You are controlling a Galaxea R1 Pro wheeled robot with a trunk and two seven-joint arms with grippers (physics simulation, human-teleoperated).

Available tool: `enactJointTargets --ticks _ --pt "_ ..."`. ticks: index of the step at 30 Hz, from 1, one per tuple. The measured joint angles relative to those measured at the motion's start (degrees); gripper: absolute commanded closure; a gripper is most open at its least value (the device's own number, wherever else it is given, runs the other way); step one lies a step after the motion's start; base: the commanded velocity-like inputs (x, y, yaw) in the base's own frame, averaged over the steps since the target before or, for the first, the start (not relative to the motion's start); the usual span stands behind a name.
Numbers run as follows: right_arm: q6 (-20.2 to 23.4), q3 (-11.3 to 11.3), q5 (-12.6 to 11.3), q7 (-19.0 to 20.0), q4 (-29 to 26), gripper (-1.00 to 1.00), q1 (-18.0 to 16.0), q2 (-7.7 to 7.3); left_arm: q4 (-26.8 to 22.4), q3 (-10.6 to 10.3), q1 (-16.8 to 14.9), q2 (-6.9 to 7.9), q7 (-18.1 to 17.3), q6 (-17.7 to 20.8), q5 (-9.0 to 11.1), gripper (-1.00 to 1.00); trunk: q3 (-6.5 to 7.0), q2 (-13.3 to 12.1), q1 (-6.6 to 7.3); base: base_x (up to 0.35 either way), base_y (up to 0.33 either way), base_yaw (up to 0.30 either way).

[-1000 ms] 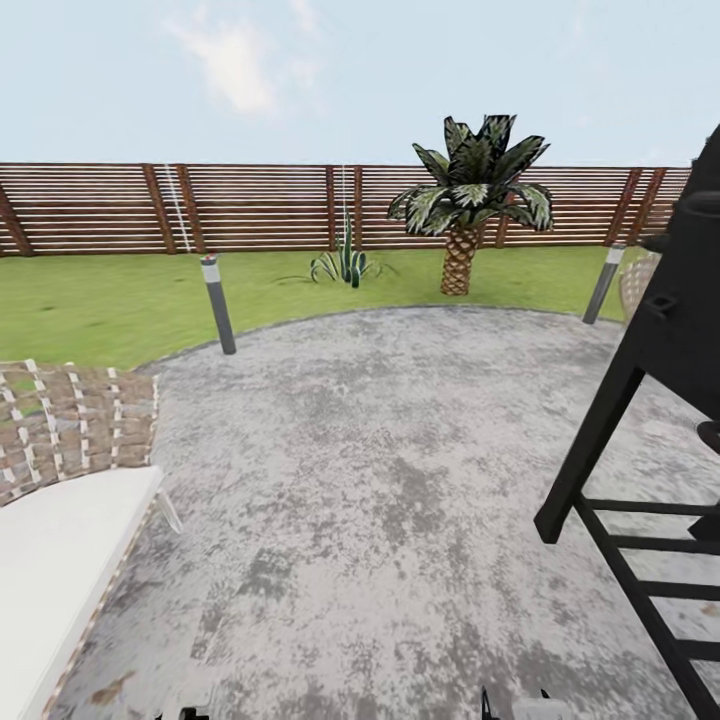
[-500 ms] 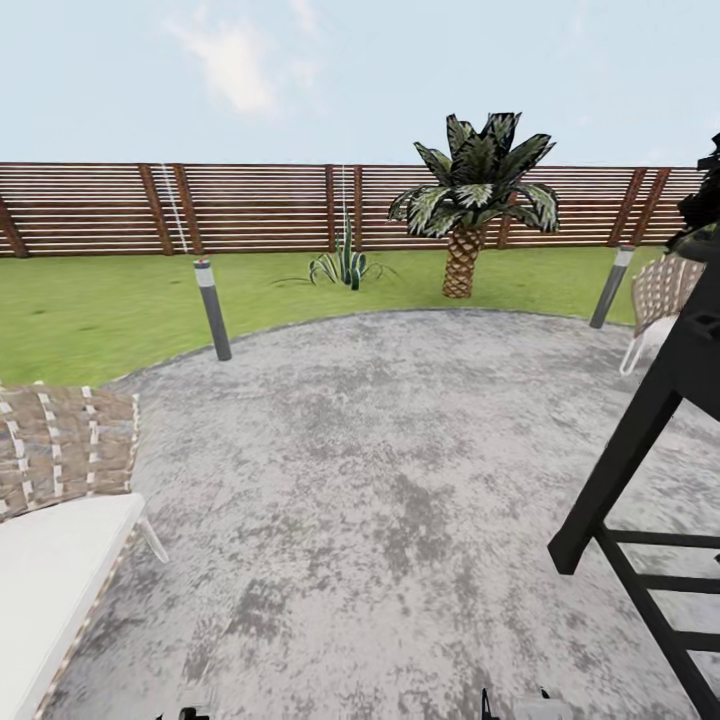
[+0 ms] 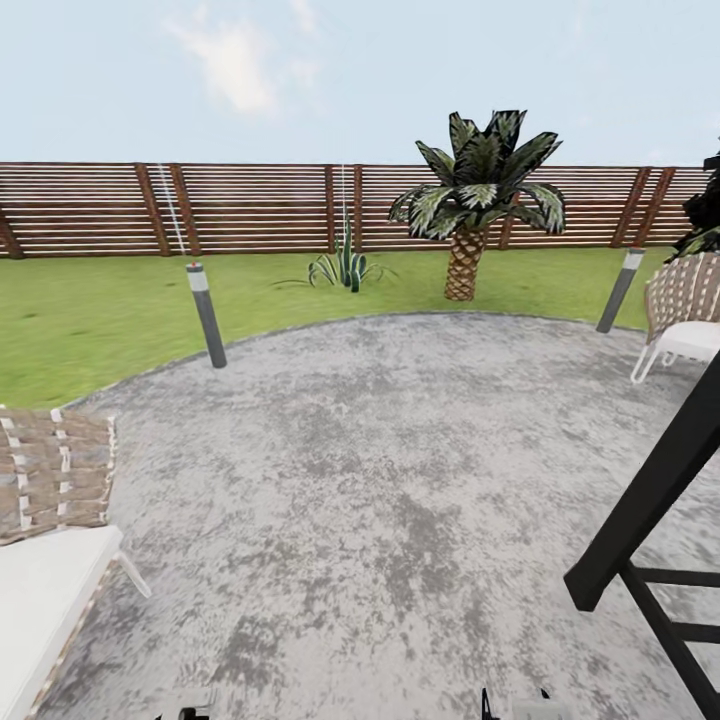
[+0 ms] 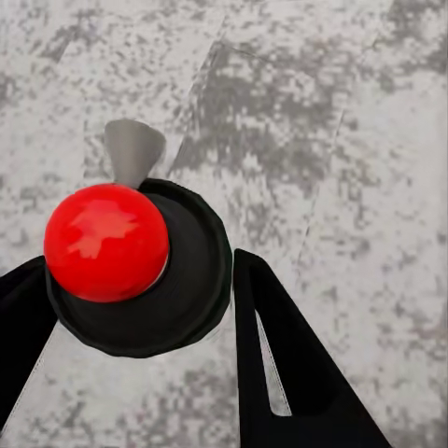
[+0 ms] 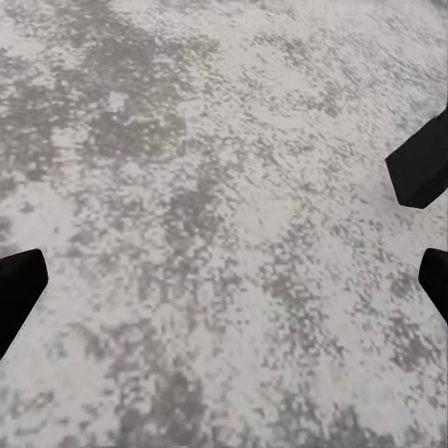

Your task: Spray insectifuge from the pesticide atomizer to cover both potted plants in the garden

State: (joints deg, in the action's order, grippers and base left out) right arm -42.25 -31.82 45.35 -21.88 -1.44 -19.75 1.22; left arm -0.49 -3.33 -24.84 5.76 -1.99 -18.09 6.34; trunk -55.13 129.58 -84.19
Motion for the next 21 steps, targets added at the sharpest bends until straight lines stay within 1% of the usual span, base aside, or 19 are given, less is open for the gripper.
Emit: enactJointTargets --ticks 7,11,13,15,18,20,21 --pt "0.0 0.0 0.0 0.0 0.0 -1.00 0.0 0.00 0.0 0.0 0.0 -0.10 0.0 0.0 0.0 1.00 0.00 0.0 0.00 0.295 0.000 0.000" --pt "0.8 0.0 0.0 0.0 -0.1 -1.00 0.0 -0.28 0.0 -0.1 0.0 -0.16 -0.1 0.1 0.0 1.00 0.00 0.0 0.00 0.304 0.000 0.000" --pt "1.1 0.1 0.0 0.1 0.0 -1.00 0.1 -0.06 0.0 -0.1 0.0 -0.59 -0.2 0.1 -0.1 1.00 0.00 0.0 0.00 0.304 0.000 0.000" --pt "1.3 0.0 0.0 0.1 0.0 -1.00 1.4 0.06 0.0 -0.2 0.0 -1.00 -0.2 0.1 -0.2 1.00 0.00 0.0 0.00 0.304 0.000 0.000" --pt "1.4 -0.1 0.0 0.0 -0.5 -1.00 2.4 -1.01 0.0 -0.2 0.0 -1.11 -0.2 0.1 -0.2 1.00 0.00 0.0 0.00 0.315 0.000 0.000" --pt "1.4 -0.4 -0.3 -0.1 -1.9 -1.00 2.5 -2.81 0.0 -0.2 0.0 -1.11 -0.2 0.1 -0.2 1.00 0.00 0.0 0.00 0.323 0.000 0.000" --pt "1.4 -0.1 -0.1 0.0 -2.5 -1.00 2.6 -2.72 0.0 -0.2 0.0 -1.11 -0.2 0.1 -0.2 1.00 0.00 0.0 0.01 0.325 0.000 0.000"
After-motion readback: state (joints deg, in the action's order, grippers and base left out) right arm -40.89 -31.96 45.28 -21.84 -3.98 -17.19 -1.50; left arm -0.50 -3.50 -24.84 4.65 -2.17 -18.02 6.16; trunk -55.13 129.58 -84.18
